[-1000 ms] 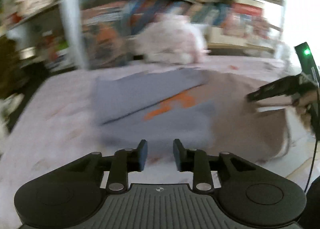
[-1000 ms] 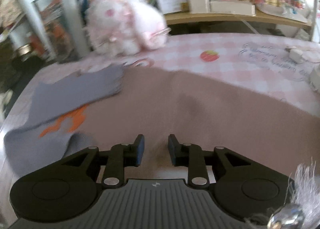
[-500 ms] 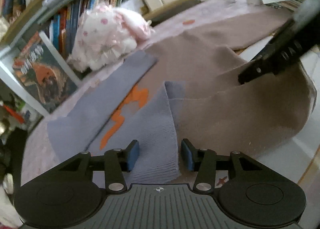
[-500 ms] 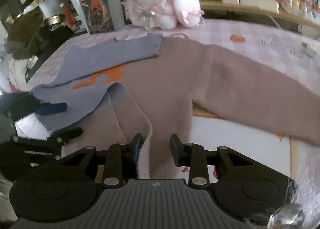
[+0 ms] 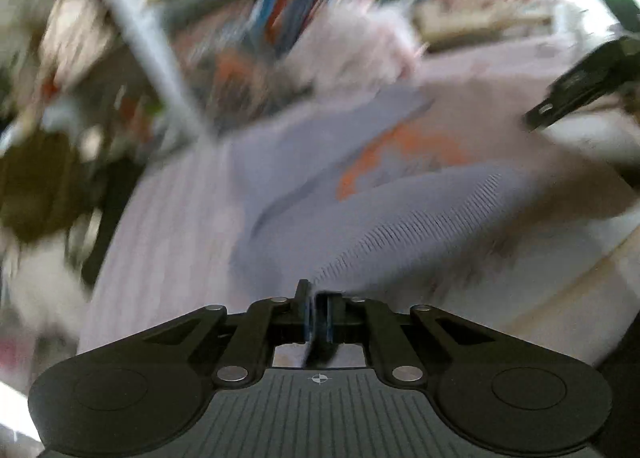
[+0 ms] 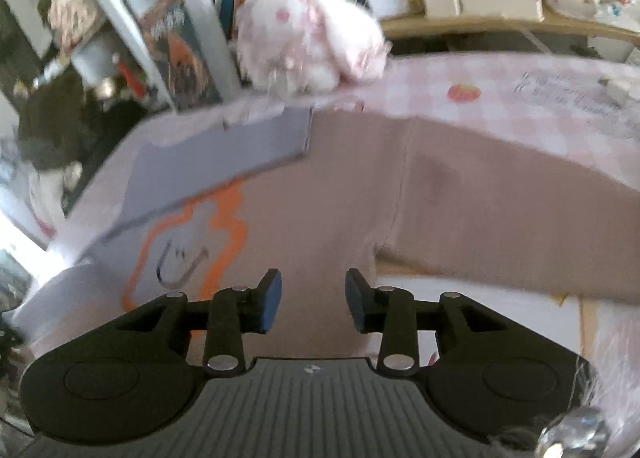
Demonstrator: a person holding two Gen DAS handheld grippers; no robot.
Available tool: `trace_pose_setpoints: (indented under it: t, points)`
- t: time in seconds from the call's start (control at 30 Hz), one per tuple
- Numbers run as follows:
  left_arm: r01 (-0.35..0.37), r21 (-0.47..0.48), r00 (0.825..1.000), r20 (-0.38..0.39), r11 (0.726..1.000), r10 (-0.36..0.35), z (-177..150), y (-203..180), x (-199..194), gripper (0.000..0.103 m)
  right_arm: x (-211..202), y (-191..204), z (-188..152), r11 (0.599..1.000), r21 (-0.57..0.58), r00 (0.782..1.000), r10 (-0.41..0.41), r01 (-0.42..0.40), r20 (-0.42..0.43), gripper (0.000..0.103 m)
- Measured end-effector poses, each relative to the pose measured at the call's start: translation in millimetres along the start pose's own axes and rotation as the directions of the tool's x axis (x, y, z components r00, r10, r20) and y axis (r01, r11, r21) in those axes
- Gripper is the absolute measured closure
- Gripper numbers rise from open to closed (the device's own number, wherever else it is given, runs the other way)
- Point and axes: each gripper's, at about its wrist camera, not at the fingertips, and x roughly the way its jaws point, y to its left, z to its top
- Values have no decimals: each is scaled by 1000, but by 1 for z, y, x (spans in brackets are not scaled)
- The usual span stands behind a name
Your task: Fold clothes
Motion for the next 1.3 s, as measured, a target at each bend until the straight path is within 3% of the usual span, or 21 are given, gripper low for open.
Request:
trace_pose_setpoints:
  t: [0.03, 0.17, 0.23, 0.3, 0.37, 0.43, 0.47, 0.53, 0.6, 0.67, 0.73, 0.8, 0.87, 0.97, 1.03, 1.17, 1.3]
  points:
    - [-4, -37, 999, -54, 999, 2, -8, 8, 4, 88, 4, 2, -3, 1000, -16, 1000, -3, 3, -18, 70]
    - [-46, -101, 978, -209, 994, 24, -27, 27, 10, 78, 11, 12, -17, 993, -118, 998, -27, 21, -49, 70]
    - [-71, -38, 967, -248, 997, 59, -24, 28, 10, 76, 12, 17, -19, 984, -174, 998, -50, 41, -45, 73]
    - [-72, 109, 943, -316, 991, 103, -22, 25, 17, 74, 12, 21, -22, 971, -230, 997, -72, 61, -40, 76]
    - [-72, 283, 909, -376, 957, 179, -26, 21, 26, 73, 13, 26, -25, 955, -285, 995, -94, 81, -33, 80]
    - [-88, 432, 865, -413, 898, 284, -33, 23, 35, 73, 13, 28, -28, 942, -321, 994, -109, 96, -22, 81]
    - [-98, 467, 851, -418, 879, 317, -37, 27, 37, 73, 13, 28, -29, 938, -332, 993, -114, 102, -17, 81]
    - [-168, 459, 837, -402, 873, 372, -38, 45, 41, 73, 13, 29, -30, 934, -341, 992, -122, 112, -9, 82]
    - [-277, 393, 843, -338, 877, 418, -24, 60, 40, 73, 13, 31, -31, 931, -344, 992, -129, 120, -4, 82]
    - [-349, 258, 895, -192, 901, 402, 3, 63, 30, 74, 14, 31, -31, 931, -341, 990, -138, 130, 2, 83]
    - [-293, 104, 955, -19, 951, 296, 34, 52, 23, 74, 14, 30, -31, 931, -336, 989, -148, 143, 10, 86]
    - [-189, 37, 979, 88, 981, 185, 60, 28, 29, 74, 15, 29, -30, 932, -327, 987, -161, 158, 20, 86]
    - [-88, 7, 983, 164, 996, 86, 87, -2, 40, 73, 14, 27, -29, 934, -316, 985, -168, 168, 28, 86]
    - [8, -4, 976, 217, 1000, -7, 115, -46, 72, 73, 12, 25, -31, 942, -286, 984, -172, 175, 36, 86]
    - [55, 25, 977, 205, 998, -59, 135, -76, 95, 73, 11, 25, -32, 945, -273, 983, -178, 182, 43, 86]
    - [41, 168, 975, 208, 985, -76, 157, -120, 129, 60, 9, 29, -37, 938, -284, 980, -188, 198, 64, 86]
    - [0, 229, 980, 191, 973, -45, 174, -142, 158, 60, 9, 26, -37, 944, -273, 982, -175, 188, 72, 86]
